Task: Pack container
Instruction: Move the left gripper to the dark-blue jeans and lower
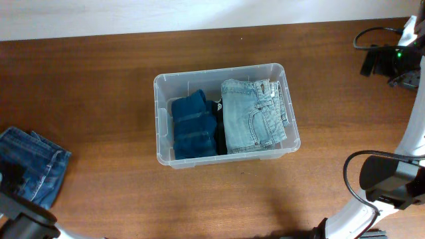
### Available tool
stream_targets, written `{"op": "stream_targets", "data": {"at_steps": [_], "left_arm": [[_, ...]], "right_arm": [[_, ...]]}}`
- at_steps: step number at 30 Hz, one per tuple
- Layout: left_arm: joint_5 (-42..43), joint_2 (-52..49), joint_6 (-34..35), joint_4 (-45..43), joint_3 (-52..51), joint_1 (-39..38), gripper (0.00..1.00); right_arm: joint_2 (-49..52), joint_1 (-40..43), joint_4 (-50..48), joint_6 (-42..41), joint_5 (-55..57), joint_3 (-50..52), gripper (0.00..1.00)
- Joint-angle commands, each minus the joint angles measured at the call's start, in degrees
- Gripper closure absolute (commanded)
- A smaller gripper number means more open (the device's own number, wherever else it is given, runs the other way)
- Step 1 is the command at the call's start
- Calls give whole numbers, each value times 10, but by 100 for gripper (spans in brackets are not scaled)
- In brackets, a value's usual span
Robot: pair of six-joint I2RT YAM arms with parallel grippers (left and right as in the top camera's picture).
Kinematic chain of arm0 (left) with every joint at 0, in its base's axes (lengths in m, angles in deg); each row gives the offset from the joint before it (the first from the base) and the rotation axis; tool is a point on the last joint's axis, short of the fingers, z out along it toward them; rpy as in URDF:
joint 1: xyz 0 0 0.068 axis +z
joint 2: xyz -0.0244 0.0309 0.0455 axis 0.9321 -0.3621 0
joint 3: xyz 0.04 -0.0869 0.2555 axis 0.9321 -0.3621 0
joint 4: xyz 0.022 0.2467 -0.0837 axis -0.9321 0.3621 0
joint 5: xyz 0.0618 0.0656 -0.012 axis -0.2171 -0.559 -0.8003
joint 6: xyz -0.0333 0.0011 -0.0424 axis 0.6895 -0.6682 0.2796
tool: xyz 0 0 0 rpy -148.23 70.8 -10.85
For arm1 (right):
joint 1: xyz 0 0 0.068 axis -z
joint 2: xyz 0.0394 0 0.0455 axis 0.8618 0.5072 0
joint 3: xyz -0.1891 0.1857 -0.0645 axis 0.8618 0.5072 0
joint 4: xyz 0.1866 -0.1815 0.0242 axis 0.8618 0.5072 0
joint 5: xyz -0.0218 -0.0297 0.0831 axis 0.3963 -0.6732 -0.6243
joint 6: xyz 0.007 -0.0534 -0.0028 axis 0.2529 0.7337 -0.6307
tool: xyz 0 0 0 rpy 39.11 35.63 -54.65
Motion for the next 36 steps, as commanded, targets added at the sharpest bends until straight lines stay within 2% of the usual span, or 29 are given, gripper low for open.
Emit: {"op": "stream_targets", "data": {"at_steps": [1, 5, 10, 18, 23, 27, 33, 36], "left_arm": [[127, -49, -8, -13, -11, -84, 99], [111, -49, -9, -14, -11, -144, 100], [103, -48, -7, -14, -11, -182, 99], [99, -36, -7, 21, -8, -181, 99], [40, -36, -7, 55, -8, -180, 100], [47, -28, -7, 60, -1, -178, 99], [45, 31, -9, 93, 43, -175, 99], [29, 62, -9, 98, 46, -168, 96]], "right_arm": [[-4, 0, 1, -2, 7, -2, 2], [-4, 0, 1, -2, 7, -2, 1], [-4, 0, 1, -2, 7, -2, 2], [-4, 0, 1, -2, 7, -2, 1], [-4, 0, 1, -2, 7, -2, 2], [-4, 0, 1, -2, 7, -2, 2], [-4, 0, 1, -2, 7, -2, 2], [-4, 0, 1, -2, 7, -2, 1]]}}
